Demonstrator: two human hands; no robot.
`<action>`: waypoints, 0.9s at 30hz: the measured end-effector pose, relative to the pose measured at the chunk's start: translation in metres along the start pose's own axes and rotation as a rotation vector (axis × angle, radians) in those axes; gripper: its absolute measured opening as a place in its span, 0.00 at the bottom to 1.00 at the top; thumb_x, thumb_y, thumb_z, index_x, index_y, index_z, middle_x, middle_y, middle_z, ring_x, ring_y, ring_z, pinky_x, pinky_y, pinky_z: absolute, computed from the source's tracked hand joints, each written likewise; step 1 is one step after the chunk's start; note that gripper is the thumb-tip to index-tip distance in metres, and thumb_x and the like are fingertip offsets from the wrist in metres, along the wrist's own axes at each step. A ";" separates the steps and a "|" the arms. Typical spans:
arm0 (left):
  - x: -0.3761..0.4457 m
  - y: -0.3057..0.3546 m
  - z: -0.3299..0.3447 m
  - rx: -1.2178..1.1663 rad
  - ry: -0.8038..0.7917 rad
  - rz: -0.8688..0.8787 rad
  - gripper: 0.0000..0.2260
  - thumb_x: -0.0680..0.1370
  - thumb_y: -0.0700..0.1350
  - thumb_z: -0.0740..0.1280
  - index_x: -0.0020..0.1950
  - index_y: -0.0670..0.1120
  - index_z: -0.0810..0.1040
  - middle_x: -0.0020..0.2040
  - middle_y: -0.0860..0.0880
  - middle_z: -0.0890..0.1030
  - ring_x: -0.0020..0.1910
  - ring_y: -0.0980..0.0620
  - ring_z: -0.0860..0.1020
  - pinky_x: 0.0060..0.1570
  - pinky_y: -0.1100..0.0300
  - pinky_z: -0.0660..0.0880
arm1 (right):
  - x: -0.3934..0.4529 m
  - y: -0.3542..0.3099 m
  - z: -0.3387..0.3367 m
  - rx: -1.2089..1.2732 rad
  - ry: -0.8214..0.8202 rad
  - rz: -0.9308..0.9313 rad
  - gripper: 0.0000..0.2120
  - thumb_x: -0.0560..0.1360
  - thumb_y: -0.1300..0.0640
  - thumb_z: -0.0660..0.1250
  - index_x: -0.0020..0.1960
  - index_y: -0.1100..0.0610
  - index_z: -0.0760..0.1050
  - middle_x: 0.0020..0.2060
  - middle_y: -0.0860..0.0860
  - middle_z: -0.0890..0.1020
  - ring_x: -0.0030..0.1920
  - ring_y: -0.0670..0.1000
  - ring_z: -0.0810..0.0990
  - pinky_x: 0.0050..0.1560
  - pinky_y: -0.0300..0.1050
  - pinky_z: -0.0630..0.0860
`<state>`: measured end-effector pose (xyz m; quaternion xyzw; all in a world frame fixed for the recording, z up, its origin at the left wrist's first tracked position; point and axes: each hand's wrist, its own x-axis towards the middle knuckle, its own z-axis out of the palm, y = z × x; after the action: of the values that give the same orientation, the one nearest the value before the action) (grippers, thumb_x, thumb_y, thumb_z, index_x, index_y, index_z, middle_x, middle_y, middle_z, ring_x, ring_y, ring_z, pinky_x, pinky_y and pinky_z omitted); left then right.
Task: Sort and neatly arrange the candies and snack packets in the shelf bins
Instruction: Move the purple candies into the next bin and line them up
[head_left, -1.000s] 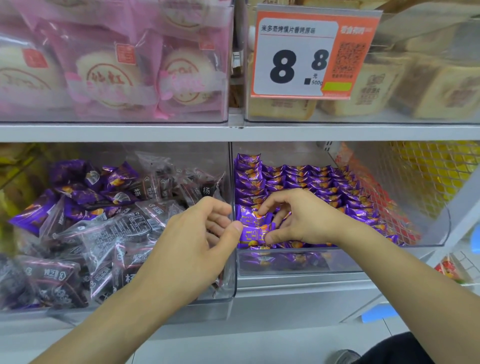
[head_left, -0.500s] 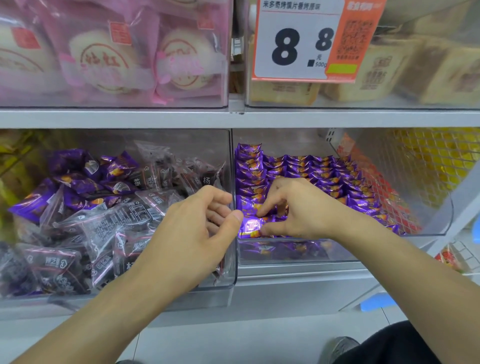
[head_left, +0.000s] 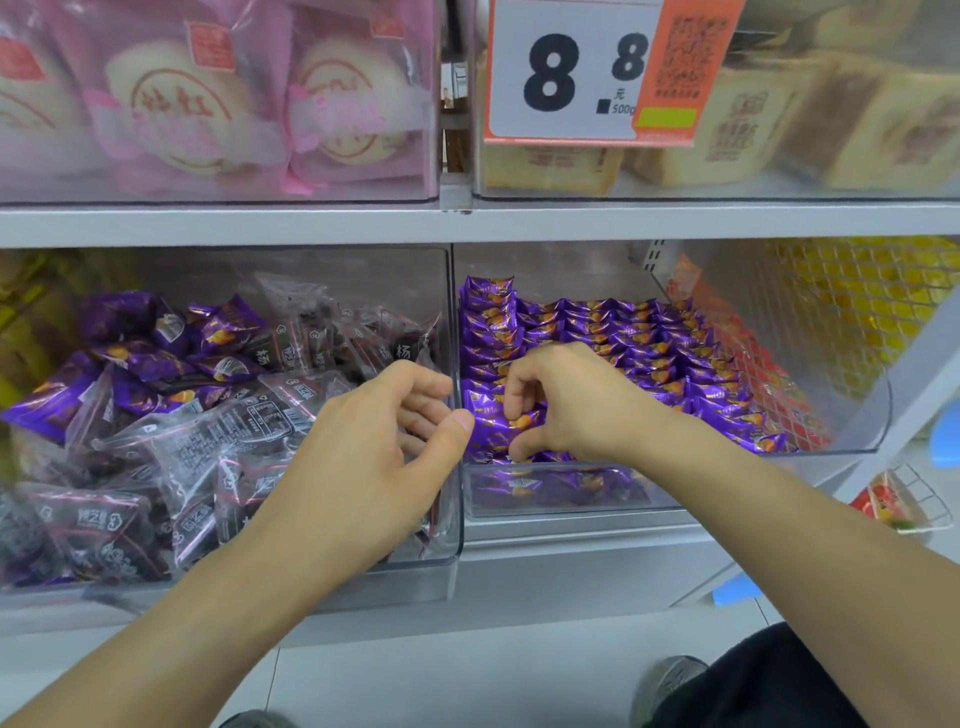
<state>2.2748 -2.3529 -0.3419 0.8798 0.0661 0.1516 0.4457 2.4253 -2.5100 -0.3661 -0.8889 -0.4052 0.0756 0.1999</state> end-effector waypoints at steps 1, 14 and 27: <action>0.000 0.000 0.000 -0.002 0.001 -0.002 0.08 0.75 0.49 0.68 0.53 0.51 0.77 0.42 0.54 0.81 0.44 0.61 0.79 0.43 0.72 0.74 | 0.001 0.000 0.001 -0.001 -0.013 0.001 0.19 0.57 0.49 0.85 0.42 0.50 0.80 0.38 0.43 0.81 0.39 0.40 0.77 0.40 0.44 0.77; -0.002 0.000 -0.001 -0.023 -0.003 -0.005 0.08 0.74 0.50 0.68 0.53 0.51 0.78 0.43 0.55 0.81 0.44 0.61 0.79 0.42 0.73 0.74 | -0.006 0.006 -0.008 0.005 -0.049 -0.060 0.11 0.70 0.46 0.77 0.49 0.48 0.85 0.41 0.41 0.83 0.38 0.30 0.75 0.37 0.26 0.67; -0.004 0.001 -0.003 0.000 -0.007 0.011 0.10 0.75 0.48 0.69 0.55 0.50 0.78 0.42 0.55 0.81 0.45 0.61 0.79 0.42 0.73 0.74 | -0.007 0.000 -0.004 0.004 0.019 -0.059 0.04 0.71 0.50 0.77 0.43 0.51 0.86 0.33 0.41 0.79 0.35 0.38 0.77 0.39 0.33 0.71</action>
<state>2.2701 -2.3523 -0.3405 0.8806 0.0597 0.1509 0.4452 2.4223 -2.5162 -0.3626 -0.8768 -0.4292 0.0620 0.2076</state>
